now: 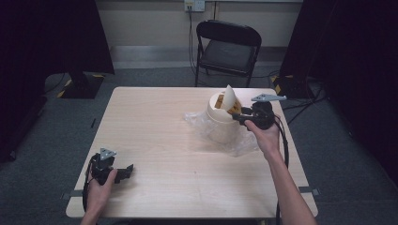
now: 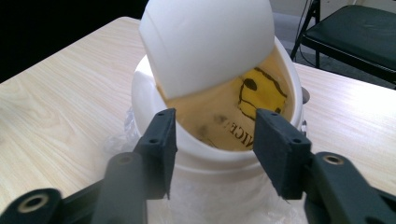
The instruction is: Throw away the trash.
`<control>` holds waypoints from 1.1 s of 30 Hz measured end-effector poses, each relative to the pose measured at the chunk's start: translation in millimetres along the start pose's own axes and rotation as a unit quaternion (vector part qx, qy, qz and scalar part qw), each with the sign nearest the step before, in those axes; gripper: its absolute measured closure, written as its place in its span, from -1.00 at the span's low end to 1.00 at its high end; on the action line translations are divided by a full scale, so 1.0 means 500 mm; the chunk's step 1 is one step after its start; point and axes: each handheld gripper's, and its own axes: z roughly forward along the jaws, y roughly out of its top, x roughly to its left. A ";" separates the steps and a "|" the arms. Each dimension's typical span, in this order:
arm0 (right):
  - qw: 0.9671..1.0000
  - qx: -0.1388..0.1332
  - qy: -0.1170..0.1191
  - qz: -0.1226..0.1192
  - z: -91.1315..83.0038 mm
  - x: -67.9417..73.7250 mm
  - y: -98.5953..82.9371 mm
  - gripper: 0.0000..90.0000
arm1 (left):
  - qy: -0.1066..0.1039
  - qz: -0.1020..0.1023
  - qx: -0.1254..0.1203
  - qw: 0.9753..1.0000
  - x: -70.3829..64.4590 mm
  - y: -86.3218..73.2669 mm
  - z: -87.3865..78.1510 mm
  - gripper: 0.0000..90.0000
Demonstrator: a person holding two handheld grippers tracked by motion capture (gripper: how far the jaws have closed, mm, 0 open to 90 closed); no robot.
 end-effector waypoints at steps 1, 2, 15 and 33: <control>1.000 0.000 -0.003 0.002 -0.002 0.002 -0.004 0.05 | 0.001 0.000 0.000 1.000 0.000 0.000 0.000 -1.00; 1.000 0.003 -0.005 0.003 -0.004 0.004 -0.007 0.03 | 0.001 0.000 0.000 1.000 0.000 0.000 0.000 -1.00; 1.000 0.004 -0.009 0.023 -0.042 0.022 -0.067 -0.40 | 0.002 -0.001 0.000 1.000 -0.001 0.000 0.000 -1.00; 0.999 0.022 -0.023 0.044 -0.072 0.037 -0.180 -0.53 | -0.006 0.006 0.000 1.000 -0.002 -0.003 -0.003 -1.00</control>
